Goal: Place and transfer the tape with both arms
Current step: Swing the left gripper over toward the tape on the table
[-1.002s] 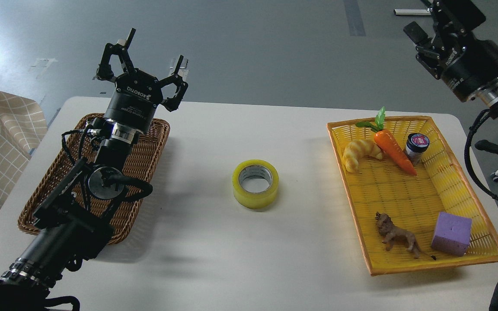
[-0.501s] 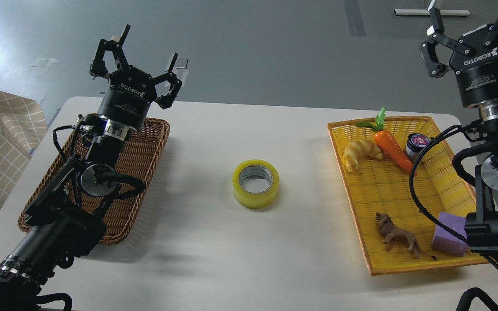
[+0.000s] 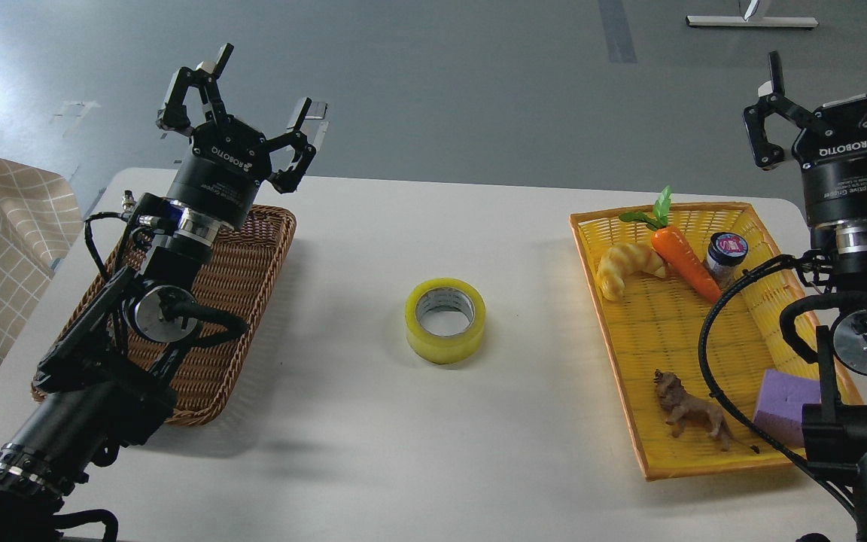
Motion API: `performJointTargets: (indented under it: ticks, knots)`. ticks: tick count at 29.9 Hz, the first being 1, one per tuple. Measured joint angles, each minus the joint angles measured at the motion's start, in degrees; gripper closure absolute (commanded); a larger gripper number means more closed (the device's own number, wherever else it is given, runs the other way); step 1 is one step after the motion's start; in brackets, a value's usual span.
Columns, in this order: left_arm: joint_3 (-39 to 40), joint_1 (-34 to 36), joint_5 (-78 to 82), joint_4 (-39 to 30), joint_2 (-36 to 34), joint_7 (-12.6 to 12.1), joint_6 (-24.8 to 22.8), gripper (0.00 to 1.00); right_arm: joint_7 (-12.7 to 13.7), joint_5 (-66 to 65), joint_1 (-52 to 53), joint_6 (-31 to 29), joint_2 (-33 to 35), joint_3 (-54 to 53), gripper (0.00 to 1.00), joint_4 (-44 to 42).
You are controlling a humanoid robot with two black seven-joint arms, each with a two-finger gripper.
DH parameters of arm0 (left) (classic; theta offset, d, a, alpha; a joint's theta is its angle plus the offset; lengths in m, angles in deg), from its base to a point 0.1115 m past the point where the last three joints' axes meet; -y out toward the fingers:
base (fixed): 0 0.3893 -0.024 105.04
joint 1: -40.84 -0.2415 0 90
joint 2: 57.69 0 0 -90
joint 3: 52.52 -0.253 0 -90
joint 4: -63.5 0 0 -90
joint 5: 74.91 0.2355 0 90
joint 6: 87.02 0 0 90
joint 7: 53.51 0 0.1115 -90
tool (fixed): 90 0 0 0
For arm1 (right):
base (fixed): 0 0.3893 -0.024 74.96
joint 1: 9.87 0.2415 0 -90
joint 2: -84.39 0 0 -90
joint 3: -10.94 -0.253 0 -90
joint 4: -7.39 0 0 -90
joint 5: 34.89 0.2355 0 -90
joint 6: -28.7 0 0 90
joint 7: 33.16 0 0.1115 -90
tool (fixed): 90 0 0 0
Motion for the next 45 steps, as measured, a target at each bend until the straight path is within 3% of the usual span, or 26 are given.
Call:
performJointTargets:
  ticks: [8, 21, 27, 45]
  knots:
    - [-0.01, 1.89, 11.37, -2.25, -1.50, -0.17, 0.00, 0.02, 0.01, 2.65, -2.30, 0.00, 0.00, -1.55, 0.00, 0.16]
    - [-1.31, 3.36, 33.86, -16.43, -8.26, 0.00, -0.03, 0.02, 0.06, 2.82, -2.94, 0.13, 0.10, -1.92, 0.00, -0.07]
    - [-2.66, 4.28, 42.82, -17.44, -7.96, -0.42, 0.00, 0.02, 0.07, 2.82, -3.59, 0.29, 0.17, -1.92, 0.00, -0.08]
    - [-16.95, 11.27, 72.63, -17.43, -8.37, -0.93, 4.10, 0.02, 0.07, 2.82, -4.46, 0.58, 0.30, -1.83, 0.00, 0.02]
